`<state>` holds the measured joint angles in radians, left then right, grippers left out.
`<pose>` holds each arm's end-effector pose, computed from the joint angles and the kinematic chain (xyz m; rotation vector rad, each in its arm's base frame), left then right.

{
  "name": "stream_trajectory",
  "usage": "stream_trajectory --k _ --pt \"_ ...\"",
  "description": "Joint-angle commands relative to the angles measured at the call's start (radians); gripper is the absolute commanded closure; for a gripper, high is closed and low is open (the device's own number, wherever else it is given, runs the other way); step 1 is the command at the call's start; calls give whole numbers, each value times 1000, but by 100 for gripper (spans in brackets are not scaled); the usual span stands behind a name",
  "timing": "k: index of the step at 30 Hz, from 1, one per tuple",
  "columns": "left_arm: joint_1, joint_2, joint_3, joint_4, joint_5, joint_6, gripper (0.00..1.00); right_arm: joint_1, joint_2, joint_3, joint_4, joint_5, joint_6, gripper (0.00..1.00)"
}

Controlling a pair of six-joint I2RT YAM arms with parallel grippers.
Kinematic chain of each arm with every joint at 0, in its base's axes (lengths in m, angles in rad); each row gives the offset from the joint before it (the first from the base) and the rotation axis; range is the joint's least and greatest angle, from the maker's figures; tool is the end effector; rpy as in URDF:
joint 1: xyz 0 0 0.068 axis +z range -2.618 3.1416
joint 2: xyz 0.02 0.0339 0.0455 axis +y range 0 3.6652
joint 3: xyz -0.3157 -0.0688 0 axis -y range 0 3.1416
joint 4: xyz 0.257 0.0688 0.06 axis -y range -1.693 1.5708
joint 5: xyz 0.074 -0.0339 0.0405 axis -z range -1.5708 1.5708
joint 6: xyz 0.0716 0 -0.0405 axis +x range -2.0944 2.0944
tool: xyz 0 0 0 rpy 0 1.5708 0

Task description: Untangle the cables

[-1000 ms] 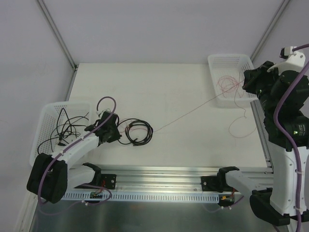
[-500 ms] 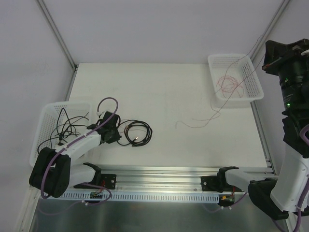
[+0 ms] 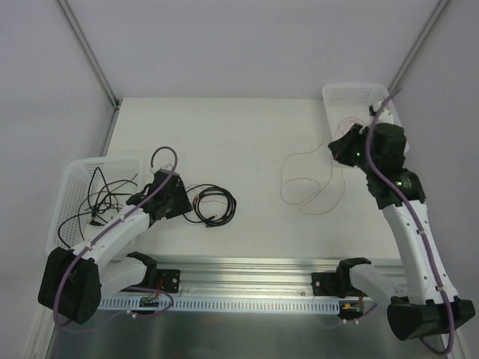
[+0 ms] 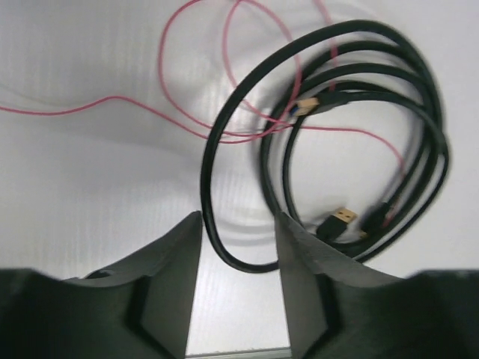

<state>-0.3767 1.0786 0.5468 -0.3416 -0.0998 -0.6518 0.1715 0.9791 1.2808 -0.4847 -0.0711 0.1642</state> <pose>0.2035 -0.0728 0.2018 -0.3826 2.4374 -0.3339 0.2105 0.0416 0.4827 -0.0586 1.7624 0.3068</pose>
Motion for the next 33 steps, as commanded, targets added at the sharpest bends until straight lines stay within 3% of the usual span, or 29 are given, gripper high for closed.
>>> stream_trajectory --k 1,2,5,11,16,19,20,21,24,27,33 --pt "12 -63 76 -10 98 53 54 -6 -23 -213 6 -15 57 99" --pt "12 -77 99 -16 126 72 47 -6 -26 -309 3 40 57 99" --pt "12 -94 137 -33 199 102 36 -7 -7 -435 -12 169 66 99" --pt "13 -100 258 -68 320 195 32 -9 168 -500 11 200 93 96" --pt "12 -92 340 -80 362 323 31 -6 309 -483 29 228 146 86" --pt "12 -83 364 -82 351 405 31 -1 355 -476 31 261 185 68" --pt "12 -80 367 -80 342 434 31 5 360 -474 32 278 196 58" --pt "12 -78 367 -80 325 448 31 13 365 -474 29 292 204 39" --pt "13 -65 352 -79 290 487 31 54 374 -456 -8 372 248 14" --pt "13 -52 315 -66 284 491 31 80 391 -430 -63 441 323 1" --pt "13 -60 271 -47 295 494 31 105 434 -428 -112 528 475 3"
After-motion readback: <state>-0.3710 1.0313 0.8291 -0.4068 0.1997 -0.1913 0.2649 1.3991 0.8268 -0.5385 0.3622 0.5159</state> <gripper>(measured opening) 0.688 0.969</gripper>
